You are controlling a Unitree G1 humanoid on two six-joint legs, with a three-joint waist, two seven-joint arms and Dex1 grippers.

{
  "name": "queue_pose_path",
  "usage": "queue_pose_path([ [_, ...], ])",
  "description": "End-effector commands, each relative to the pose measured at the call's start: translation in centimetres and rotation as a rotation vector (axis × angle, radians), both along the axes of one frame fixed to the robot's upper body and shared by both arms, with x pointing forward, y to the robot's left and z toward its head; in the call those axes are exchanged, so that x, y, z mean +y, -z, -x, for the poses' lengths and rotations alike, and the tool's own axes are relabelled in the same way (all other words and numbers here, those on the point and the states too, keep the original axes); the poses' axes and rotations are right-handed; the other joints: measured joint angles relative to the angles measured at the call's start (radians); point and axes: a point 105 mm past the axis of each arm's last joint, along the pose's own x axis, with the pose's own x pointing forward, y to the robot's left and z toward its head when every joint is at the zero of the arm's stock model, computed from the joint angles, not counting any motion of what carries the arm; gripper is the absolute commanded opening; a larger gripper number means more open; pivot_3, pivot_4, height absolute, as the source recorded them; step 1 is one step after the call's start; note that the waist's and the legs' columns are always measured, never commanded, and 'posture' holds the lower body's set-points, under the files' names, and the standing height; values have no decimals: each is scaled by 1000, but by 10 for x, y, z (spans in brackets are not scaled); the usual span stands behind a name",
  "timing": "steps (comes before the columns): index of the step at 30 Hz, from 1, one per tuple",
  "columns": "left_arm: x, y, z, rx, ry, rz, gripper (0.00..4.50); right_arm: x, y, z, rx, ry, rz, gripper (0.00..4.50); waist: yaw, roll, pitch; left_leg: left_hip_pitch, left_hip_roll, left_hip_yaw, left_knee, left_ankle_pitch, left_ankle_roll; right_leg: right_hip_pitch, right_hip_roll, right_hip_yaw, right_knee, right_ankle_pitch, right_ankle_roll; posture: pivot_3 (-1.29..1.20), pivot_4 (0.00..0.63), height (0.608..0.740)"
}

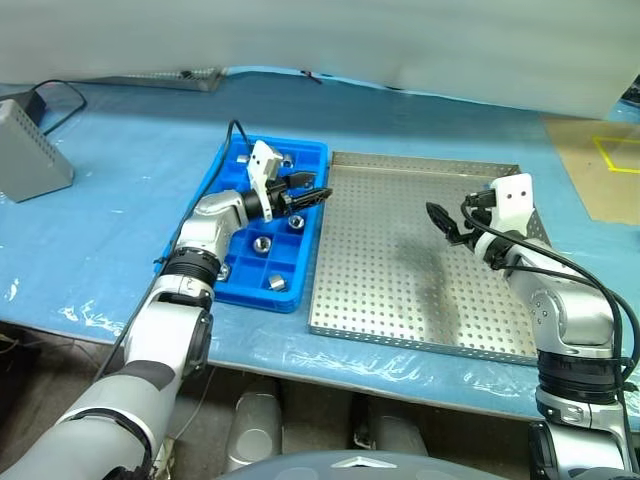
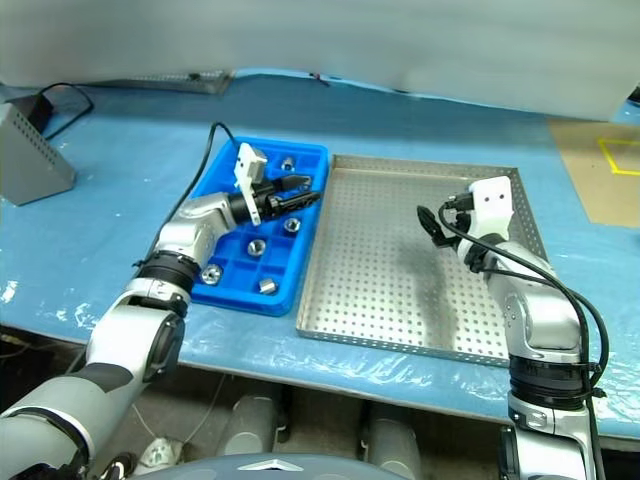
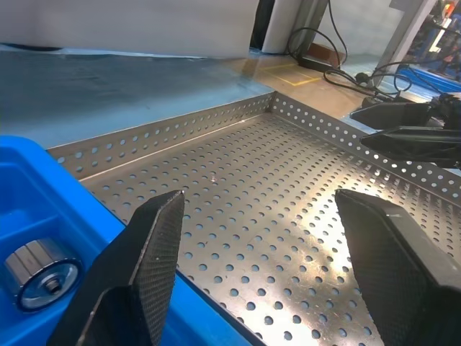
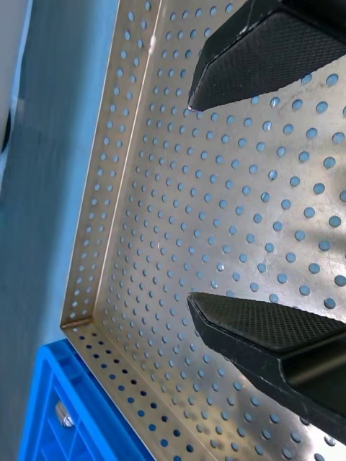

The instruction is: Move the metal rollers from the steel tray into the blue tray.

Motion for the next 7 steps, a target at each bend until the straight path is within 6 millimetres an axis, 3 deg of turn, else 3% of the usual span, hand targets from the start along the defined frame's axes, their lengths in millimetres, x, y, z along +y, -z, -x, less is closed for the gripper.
queue_pose_path([
  [1, 3, -13, 4, -41, 8, 31, 3516, 6, -9, 2, -38, -39, -10, 4160, 0, 0, 0, 0, 0, 0, 0, 0, 0, 0, 0, 0, 0, 0, 0, 114, 150, 740],
  [7, 9, -9, 8, -33, -11, 7, 3516, 9, -6, 0, -27, -48, -10, 4160, 0, 0, 0, 0, 0, 0, 1, -2, 4, 0, -1, -1, 0, 0, 0, 129, 150, 740],
])
